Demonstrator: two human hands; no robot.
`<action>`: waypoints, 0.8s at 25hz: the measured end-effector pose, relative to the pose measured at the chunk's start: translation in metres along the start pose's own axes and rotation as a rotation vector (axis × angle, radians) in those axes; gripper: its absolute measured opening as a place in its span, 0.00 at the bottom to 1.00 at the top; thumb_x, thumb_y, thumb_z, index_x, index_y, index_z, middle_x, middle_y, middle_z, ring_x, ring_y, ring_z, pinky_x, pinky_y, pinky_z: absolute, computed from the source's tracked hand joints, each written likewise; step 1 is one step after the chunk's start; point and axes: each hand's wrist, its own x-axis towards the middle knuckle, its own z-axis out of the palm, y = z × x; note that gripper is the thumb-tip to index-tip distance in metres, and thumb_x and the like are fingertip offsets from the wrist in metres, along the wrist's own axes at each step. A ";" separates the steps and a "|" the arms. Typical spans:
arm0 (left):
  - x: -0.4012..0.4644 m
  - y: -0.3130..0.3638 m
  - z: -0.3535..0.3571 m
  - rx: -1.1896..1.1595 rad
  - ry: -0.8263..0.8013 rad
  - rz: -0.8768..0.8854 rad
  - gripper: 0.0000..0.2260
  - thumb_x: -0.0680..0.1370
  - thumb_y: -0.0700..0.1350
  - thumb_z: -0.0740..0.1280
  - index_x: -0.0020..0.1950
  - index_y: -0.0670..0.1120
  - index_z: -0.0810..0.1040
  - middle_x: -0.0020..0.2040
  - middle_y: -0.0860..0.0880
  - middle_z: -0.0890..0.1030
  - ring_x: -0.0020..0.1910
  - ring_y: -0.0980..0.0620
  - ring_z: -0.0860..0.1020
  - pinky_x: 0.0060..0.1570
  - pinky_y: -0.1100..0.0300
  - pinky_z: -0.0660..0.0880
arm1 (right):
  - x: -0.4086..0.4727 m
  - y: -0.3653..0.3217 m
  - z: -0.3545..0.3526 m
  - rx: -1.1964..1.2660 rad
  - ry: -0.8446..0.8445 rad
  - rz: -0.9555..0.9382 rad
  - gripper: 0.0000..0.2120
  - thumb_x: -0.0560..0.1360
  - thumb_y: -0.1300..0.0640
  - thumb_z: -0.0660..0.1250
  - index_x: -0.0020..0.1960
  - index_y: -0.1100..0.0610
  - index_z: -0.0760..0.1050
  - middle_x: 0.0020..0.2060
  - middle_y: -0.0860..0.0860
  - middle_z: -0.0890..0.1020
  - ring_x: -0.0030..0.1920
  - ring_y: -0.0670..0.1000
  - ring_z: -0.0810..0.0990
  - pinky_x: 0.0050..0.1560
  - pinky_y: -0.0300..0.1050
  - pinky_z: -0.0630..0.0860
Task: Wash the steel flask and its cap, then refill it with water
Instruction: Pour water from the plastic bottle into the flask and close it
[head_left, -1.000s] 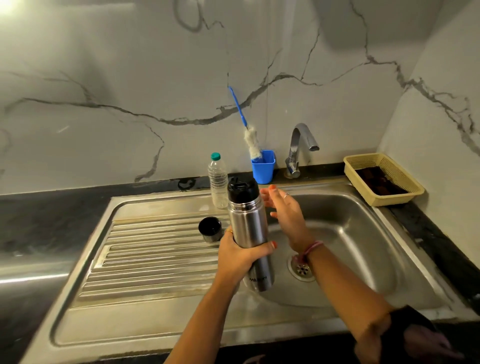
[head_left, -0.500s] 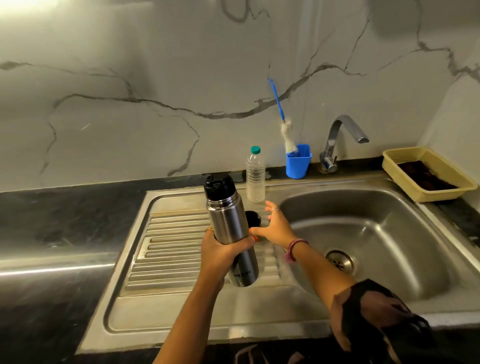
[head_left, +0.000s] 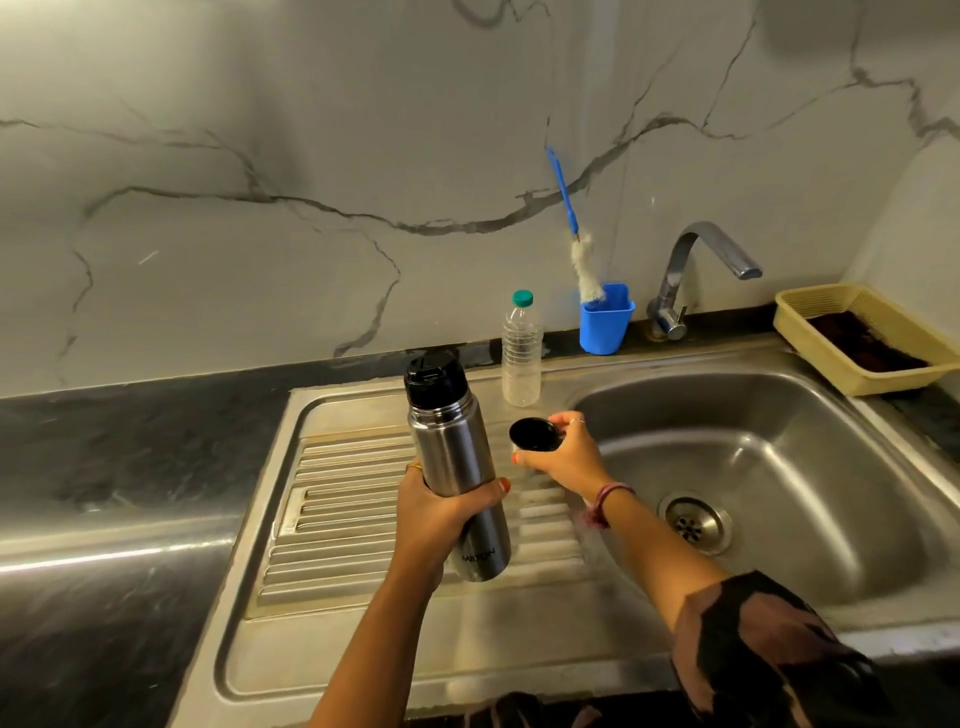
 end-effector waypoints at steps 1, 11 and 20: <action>0.001 -0.001 0.003 0.003 -0.003 -0.007 0.27 0.58 0.41 0.83 0.55 0.45 0.79 0.45 0.47 0.84 0.41 0.52 0.84 0.37 0.62 0.78 | -0.002 -0.001 -0.013 0.044 0.013 -0.011 0.33 0.62 0.52 0.80 0.59 0.51 0.65 0.56 0.49 0.75 0.56 0.50 0.75 0.56 0.43 0.74; -0.006 0.007 0.073 -0.010 -0.052 -0.001 0.23 0.61 0.36 0.82 0.53 0.44 0.79 0.44 0.47 0.85 0.41 0.50 0.84 0.39 0.58 0.79 | -0.040 -0.069 -0.187 -0.287 -0.014 -0.155 0.39 0.64 0.54 0.78 0.70 0.53 0.63 0.57 0.49 0.73 0.56 0.48 0.74 0.54 0.42 0.72; -0.020 0.022 0.161 0.034 -0.113 0.048 0.26 0.61 0.38 0.83 0.53 0.50 0.76 0.46 0.49 0.83 0.42 0.54 0.83 0.37 0.64 0.78 | -0.061 -0.101 -0.262 -0.142 -0.010 -0.328 0.32 0.67 0.55 0.77 0.68 0.50 0.70 0.57 0.48 0.76 0.54 0.48 0.78 0.51 0.37 0.77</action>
